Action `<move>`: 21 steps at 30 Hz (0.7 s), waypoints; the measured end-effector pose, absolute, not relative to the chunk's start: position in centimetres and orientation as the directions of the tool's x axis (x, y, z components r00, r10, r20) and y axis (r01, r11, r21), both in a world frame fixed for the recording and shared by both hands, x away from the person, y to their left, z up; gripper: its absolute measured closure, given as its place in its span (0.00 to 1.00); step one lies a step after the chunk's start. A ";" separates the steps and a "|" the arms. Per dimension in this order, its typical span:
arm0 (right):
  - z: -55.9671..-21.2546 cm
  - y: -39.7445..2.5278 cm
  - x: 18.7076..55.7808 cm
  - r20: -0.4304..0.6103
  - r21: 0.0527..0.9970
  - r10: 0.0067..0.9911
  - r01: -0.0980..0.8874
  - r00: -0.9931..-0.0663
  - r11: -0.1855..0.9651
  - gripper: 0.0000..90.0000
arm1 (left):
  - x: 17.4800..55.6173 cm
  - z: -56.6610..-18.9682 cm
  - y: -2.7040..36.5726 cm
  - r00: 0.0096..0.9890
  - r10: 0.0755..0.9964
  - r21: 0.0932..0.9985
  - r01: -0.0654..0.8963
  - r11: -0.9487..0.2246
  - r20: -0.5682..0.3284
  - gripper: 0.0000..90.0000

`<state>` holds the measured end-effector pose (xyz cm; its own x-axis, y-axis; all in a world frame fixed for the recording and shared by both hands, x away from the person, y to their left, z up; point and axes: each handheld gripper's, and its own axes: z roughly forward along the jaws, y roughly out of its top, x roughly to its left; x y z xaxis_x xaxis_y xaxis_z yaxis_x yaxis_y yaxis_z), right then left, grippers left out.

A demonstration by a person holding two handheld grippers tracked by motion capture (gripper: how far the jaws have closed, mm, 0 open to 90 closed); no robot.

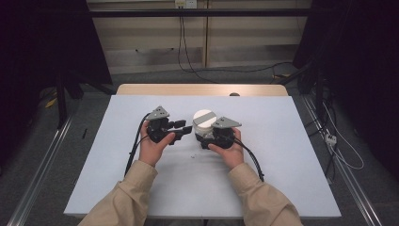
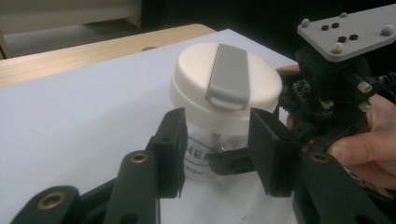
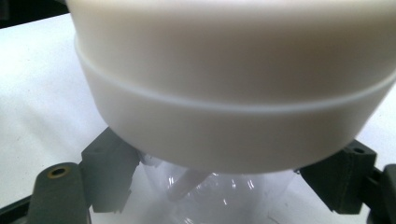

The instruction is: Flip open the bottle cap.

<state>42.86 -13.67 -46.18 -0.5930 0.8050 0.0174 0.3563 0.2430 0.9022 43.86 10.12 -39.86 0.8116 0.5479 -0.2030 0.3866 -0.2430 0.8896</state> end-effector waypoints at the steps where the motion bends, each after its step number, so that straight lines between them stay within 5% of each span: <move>1: -46.2 -13.7 42.9 0.017 0.902 0.805 0.357 -0.593 0.243 0.21 | 43.9 -39.9 10.1 0.812 0.546 0.887 0.391 -0.245 -0.207 0.67; 21: -46.2 -13.7 42.9 0.016 0.902 0.804 0.355 -0.595 0.246 0.21 | 44.4 -40.3 9.6 0.818 0.538 0.870 0.402 -0.286 -0.202 1.00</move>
<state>42.88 -13.67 -46.20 -0.5949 0.8036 0.0155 0.3553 0.2456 0.9019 44.40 9.62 -40.26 0.8184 0.5381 -0.2017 0.4022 -0.2858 0.8698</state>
